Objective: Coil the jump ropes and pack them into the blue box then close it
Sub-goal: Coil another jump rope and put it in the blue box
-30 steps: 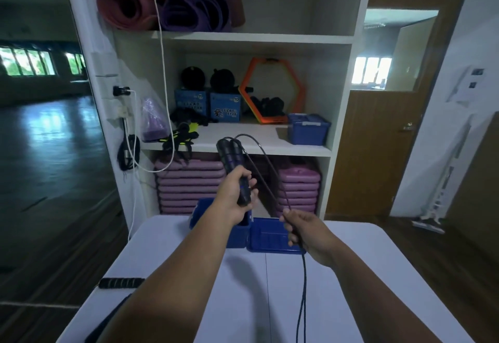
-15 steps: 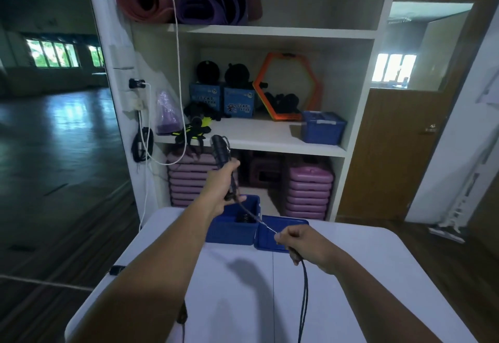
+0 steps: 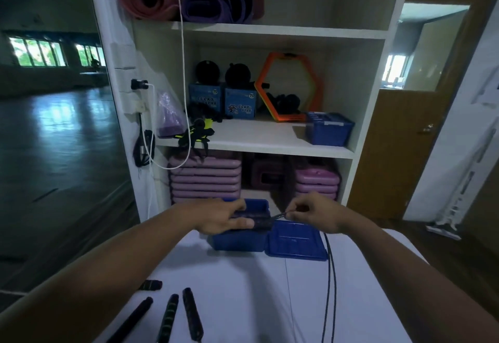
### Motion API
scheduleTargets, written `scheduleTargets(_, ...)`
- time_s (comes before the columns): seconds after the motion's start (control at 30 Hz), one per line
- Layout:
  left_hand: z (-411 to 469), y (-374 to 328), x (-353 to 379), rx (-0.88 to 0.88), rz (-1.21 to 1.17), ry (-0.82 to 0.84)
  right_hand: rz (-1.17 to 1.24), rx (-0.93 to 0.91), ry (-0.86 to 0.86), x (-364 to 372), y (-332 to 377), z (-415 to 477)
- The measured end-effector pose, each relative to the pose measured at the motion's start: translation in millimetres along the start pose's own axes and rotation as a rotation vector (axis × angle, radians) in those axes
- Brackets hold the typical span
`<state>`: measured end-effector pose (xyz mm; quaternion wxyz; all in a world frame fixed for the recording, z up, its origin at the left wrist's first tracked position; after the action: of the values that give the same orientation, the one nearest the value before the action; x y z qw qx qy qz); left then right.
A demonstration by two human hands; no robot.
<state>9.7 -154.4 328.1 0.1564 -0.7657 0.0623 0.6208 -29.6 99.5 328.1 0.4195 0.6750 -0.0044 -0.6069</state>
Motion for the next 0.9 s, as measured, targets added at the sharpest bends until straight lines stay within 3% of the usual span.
scheduleTargets(0.13,-8,11,-4,0.097,0.007,0.03,0.05,-0.025,-0.098,5,8,18)
scheduleTargets(0.27,-14,17,-13,0.183,-0.095,0.032,0.259,-0.056,-0.216,14,14,32)
scheduleTargets(0.4,-13,22,-23,0.268,-0.331,-0.021,0.618,-0.051,-0.354,34,6,47)
scheduleTargets(0.57,3,37,-23,0.229,-0.697,-0.143,0.756,0.049,-0.419,62,3,56)
scheduleTargets(0.63,14,44,-28,0.166,-0.805,-0.289,0.751,0.077,-0.367,73,1,57)
scheduleTargets(0.77,36,62,-39,-0.07,-0.797,-0.632,0.588,0.117,-0.212,84,1,59)
scheduleTargets(0.83,45,77,-39,-0.152,-0.686,-0.738,0.448,0.121,-0.156,81,2,61)
scheduleTargets(0.9,54,88,-37,-0.182,-0.427,-0.707,0.289,0.108,-0.152,71,6,64)
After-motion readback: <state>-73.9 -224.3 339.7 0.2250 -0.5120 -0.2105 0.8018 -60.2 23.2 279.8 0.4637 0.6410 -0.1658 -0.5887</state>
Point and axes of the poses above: each hand's wrist, its own z-axis towards the middle knuckle, its own x-axis out of the palm, y = z × x, the point moved 2 cm from there along z, towards the middle knuckle, and after that the axes turned 3 degrees about -y, right-handed, at the moved point
